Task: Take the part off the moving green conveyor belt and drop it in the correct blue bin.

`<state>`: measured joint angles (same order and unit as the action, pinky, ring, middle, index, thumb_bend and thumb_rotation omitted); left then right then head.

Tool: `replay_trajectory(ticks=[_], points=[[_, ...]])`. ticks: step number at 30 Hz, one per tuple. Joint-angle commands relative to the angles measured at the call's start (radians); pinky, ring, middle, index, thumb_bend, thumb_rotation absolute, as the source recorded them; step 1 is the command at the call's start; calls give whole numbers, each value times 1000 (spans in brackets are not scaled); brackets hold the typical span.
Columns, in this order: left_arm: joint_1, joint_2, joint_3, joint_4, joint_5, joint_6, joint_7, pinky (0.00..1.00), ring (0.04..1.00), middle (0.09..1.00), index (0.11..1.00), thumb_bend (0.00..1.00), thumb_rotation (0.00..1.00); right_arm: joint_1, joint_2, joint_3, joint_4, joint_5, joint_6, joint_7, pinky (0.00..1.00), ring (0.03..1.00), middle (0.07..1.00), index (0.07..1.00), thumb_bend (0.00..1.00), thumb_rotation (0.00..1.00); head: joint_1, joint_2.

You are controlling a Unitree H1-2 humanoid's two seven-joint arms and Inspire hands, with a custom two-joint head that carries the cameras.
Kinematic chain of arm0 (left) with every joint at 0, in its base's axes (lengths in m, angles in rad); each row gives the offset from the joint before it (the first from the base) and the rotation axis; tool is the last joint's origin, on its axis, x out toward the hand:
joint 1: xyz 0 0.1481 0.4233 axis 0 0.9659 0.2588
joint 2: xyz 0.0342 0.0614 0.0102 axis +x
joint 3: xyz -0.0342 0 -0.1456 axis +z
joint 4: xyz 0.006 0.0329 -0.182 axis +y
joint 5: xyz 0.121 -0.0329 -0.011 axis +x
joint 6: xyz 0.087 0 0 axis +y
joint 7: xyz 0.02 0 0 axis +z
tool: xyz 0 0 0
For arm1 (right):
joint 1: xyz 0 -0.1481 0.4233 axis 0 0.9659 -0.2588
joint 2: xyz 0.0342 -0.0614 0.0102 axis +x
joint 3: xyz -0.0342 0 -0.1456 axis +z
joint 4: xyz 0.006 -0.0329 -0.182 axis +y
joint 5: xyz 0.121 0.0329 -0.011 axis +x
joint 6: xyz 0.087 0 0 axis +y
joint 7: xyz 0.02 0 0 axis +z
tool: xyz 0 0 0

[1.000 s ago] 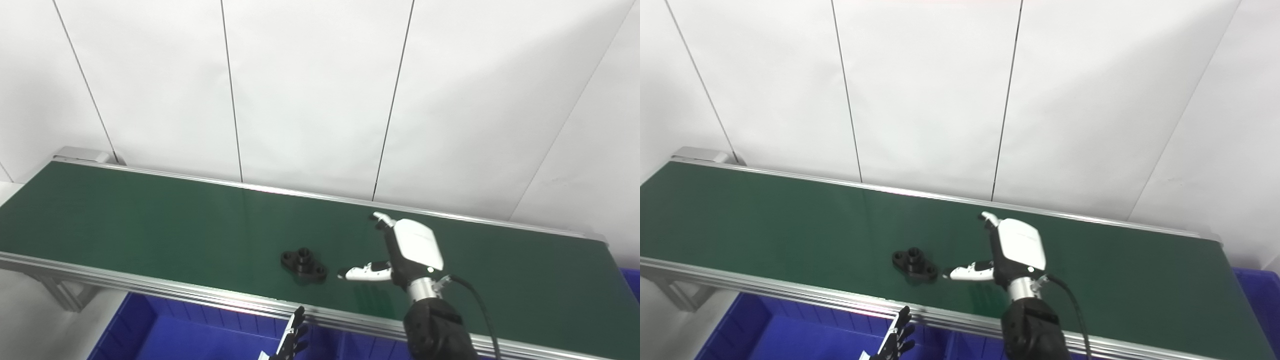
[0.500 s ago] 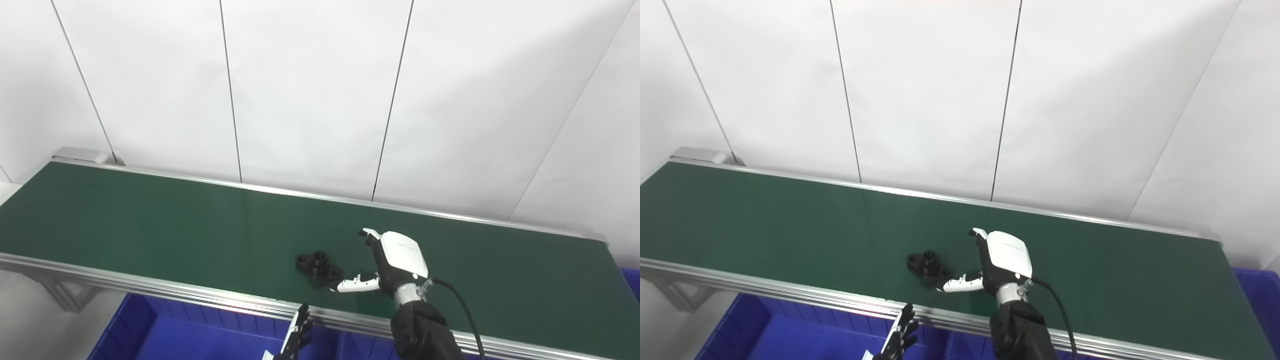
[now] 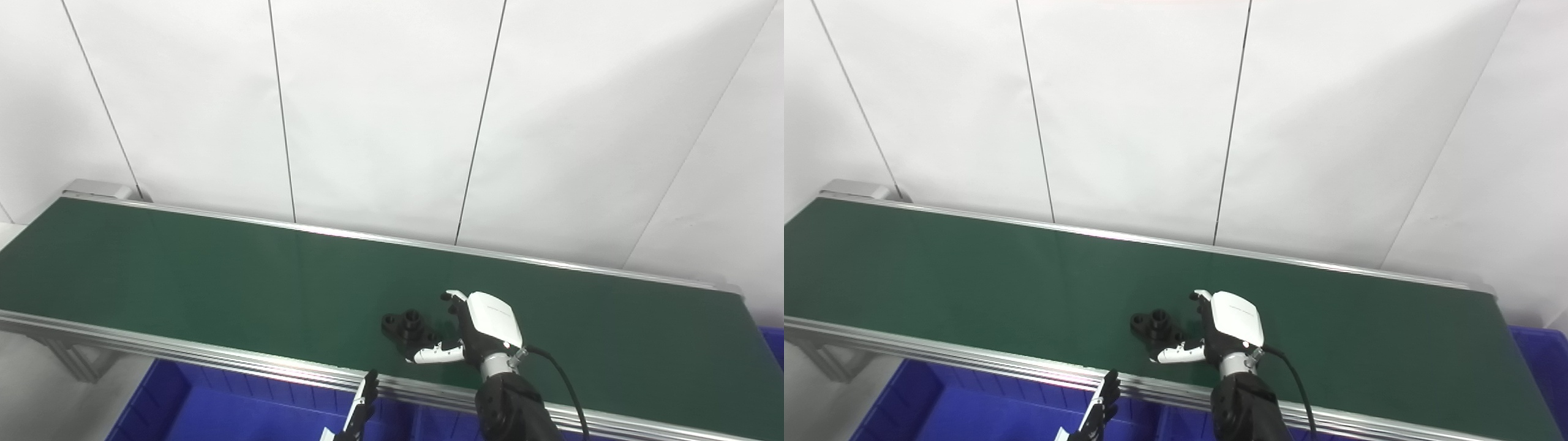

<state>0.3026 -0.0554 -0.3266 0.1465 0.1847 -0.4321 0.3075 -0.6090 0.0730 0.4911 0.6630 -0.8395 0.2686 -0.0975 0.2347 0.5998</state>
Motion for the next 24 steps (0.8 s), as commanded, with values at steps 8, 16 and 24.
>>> replay_trajectory(ticks=[8,16,24], points=[[24,-66,-14,-46,44,-32,-14,979,998,1000,1000,777,896,-35,29,3,35,50,-54,-79,459,553,645,806,981,424,10,9],[35,-83,-1,-61,57,-21,-36,972,996,1000,1000,798,903,-23,37,39,53,61,-101,-155,289,385,517,719,923,388,13,16],[41,-95,7,-73,60,-16,-47,970,996,1000,1000,792,903,-40,22,133,139,0,-172,-268,141,200,311,523,571,169,17,23]])
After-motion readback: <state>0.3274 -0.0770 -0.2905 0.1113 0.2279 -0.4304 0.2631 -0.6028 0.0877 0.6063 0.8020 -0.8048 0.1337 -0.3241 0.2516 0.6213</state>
